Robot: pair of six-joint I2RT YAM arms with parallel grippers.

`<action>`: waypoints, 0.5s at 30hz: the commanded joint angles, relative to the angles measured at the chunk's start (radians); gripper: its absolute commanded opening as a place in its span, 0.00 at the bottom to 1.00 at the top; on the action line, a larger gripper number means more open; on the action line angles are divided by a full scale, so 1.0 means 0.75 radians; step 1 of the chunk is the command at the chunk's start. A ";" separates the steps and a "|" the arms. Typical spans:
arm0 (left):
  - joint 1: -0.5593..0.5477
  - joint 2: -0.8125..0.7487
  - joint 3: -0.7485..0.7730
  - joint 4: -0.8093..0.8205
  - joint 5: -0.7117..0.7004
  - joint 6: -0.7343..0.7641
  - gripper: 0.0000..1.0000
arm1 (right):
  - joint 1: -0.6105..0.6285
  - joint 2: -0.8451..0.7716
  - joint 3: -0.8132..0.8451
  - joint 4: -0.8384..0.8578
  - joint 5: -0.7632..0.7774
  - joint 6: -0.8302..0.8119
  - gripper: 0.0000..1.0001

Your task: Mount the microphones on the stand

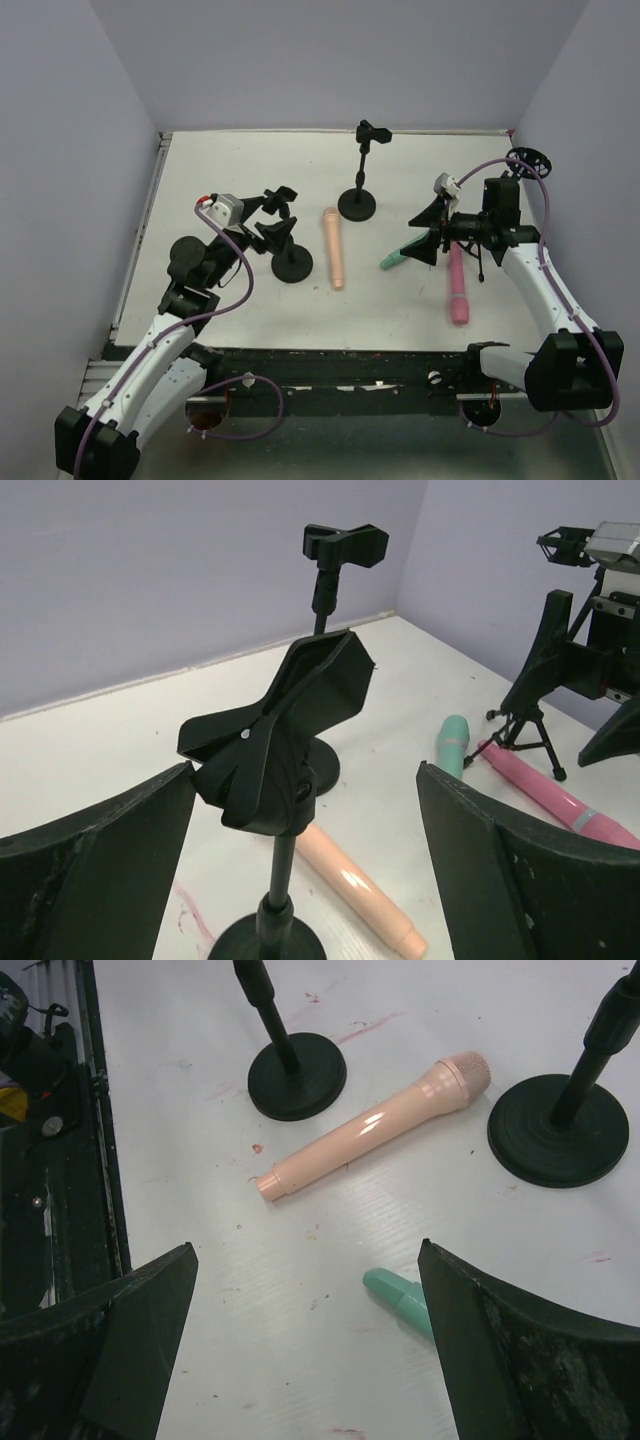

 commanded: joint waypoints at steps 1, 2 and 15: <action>0.002 -0.137 0.112 -0.360 0.049 -0.023 0.98 | 0.003 0.010 0.022 -0.036 -0.032 -0.028 1.00; 0.002 -0.163 0.118 -0.405 0.037 -0.017 0.99 | 0.005 0.010 0.022 -0.038 -0.032 -0.028 1.00; 0.004 -0.292 0.171 -0.746 -0.039 0.061 0.98 | 0.005 0.022 0.020 -0.038 -0.024 -0.034 1.00</action>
